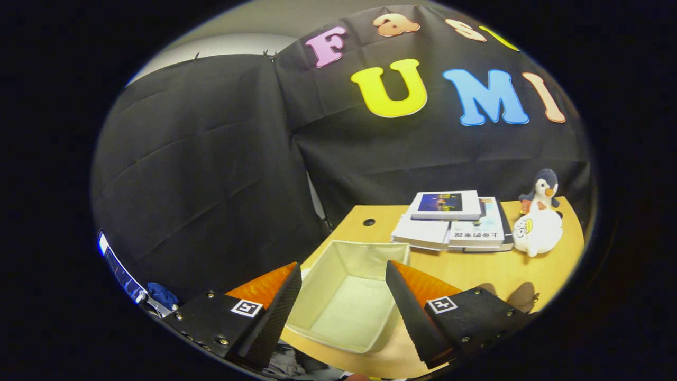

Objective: Open the storage box then place both shoes into the box .Put the left shoe in first, then the right shoe, with the right side of both shoes facing outward in a uniform manner.

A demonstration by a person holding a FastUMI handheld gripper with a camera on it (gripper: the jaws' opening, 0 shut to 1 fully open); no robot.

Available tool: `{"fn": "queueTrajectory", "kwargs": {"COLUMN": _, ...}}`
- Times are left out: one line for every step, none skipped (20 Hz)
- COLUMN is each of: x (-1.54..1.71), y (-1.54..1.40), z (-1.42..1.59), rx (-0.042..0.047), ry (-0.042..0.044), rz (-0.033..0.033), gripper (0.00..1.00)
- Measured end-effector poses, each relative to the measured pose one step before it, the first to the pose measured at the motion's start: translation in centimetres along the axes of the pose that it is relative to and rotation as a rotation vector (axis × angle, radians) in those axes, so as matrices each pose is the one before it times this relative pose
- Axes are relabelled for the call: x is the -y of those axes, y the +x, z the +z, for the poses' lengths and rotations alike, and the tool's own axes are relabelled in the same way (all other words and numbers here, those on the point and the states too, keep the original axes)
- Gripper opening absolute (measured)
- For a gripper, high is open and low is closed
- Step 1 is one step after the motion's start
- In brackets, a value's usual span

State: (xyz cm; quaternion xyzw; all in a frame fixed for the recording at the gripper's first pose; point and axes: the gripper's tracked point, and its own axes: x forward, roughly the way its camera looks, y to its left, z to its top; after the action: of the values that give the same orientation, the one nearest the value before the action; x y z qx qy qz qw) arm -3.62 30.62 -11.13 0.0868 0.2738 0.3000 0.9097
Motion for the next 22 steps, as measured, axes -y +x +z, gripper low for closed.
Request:
{"fn": "queueTrajectory", "kwargs": {"x": 1.719, "y": -0.285, "z": -0.129, "rx": 0.00436, "ry": -0.00916, "rz": -0.0318, "gripper": 0.98}}
{"fn": "queueTrajectory", "kwargs": {"x": 1.688, "y": -0.279, "z": -0.299, "rx": 0.00068, "ry": -0.01061, "rz": -0.03257, "gripper": 0.97}}
{"fn": "queueTrajectory", "kwargs": {"x": 1.648, "y": -0.199, "z": -0.336, "rx": -0.00238, "ry": -0.00961, "rz": -0.02954, "gripper": 0.97}}
{"fn": "queueTrajectory", "kwargs": {"x": 1.437, "y": -0.11, "z": -0.56, "rx": -0.00675, "ry": -0.00519, "rz": -0.0264, "gripper": 0.97}}
{"fn": "queueTrajectory", "kwargs": {"x": 1.35, "y": -0.07, "z": -0.565, "rx": -0.00737, "ry": -0.00279, "rz": -0.02164, "gripper": 0.98}}
{"fn": "queueTrajectory", "kwargs": {"x": 1.233, "y": 0.018, "z": -0.612, "rx": -0.00843, "ry": -0.00365, "rz": -0.0205, "gripper": 0.98}}
{"fn": "queueTrajectory", "kwargs": {"x": 1.094, "y": 0.01, "z": -0.667, "rx": -0.01012, "ry": -0.00452, "rz": -0.01825, "gripper": 0.98}}
{"fn": "queueTrajectory", "kwargs": {"x": 1.087, "y": 0.118, "z": -0.657, "rx": -0.01024, "ry": -0.00309, "rz": -0.01811, "gripper": 0.98}}
{"fn": "queueTrajectory", "kwargs": {"x": 1.035, "y": 0.253, "z": -0.69, "rx": -0.01278, "ry": -0.00085, "rz": -0.01799, "gripper": 0.97}}
{"fn": "queueTrajectory", "kwargs": {"x": 0.91, "y": 0.326, "z": -0.692, "rx": -0.00939, "ry": -0.00072, "rz": -0.01901, "gripper": 0.98}}
{"fn": "queueTrajectory", "kwargs": {"x": 1.029, "y": 0.252, "z": -0.66, "rx": -0.0105, "ry": 0.00065, "rz": -0.01704, "gripper": 0.98}}
{"fn": "queueTrajectory", "kwargs": {"x": 0.672, "y": 0.367, "z": -0.741, "rx": -0.00885, "ry": 0.00189, "rz": -0.01124, "gripper": 0.98}}
{"fn": "queueTrajectory", "kwargs": {"x": 0.663, "y": 0.455, "z": -0.507, "rx": -0.00877, "ry": 0.00292, "rz": -0.00547, "gripper": 0.98}}
{"fn": "queueTrajectory", "kwargs": {"x": 0.815, "y": 0.357, "z": -0.774, "rx": -0.0107, "ry": 0.00213, "rz": -0.00992, "gripper": 0.98}}
{"fn": "queueTrajectory", "kwargs": {"x": 0.761, "y": 0.421, "z": -0.769, "rx": -0.01199, "ry": 0.00046, "rz": -0.01305, "gripper": 0.98}}
{"fn": "queueTrajectory", "kwargs": {"x": 0.83, "y": 0.355, "z": -0.824, "rx": -0.01583, "ry": 0.00014, "rz": -0.01515, "gripper": 0.98}}
{"fn": "queueTrajectory", "kwargs": {"x": 0.646, "y": 0.327, "z": -0.667, "rx": -0.01381, "ry": 0.00574, "rz": -0.00729, "gripper": 0.98}}
{"fn": "queueTrajectory", "kwargs": {"x": 0.49, "y": 0.344, "z": -0.744, "rx": -0.01638, "ry": 0.00633, "rz": -0.00569, "gripper": 0.98}}
{"fn": "queueTrajectory", "kwargs": {"x": 0.58, "y": 0.389, "z": -0.633, "rx": -0.01539, "ry": 0.00455, "rz": -0.0089, "gripper": 0.98}}
{"fn": "queueTrajectory", "kwargs": {"x": 0.593, "y": 0.262, "z": -0.599, "rx": -0.013, "ry": 0.00409, "rz": -0.00986, "gripper": 0.98}}
{"fn": "queueTrajectory", "kwargs": {"x": 0.439, "y": 0.223, "z": -0.546, "rx": -0.01265, "ry": 0.00429, "rz": -0.00633, "gripper": 0.98}}
{"fn": "queueTrajectory", "kwargs": {"x": 0.354, "y": 0.222, "z": -0.725, "rx": -0.01352, "ry": 0.00231, "rz": -0.00401, "gripper": 0.98}}
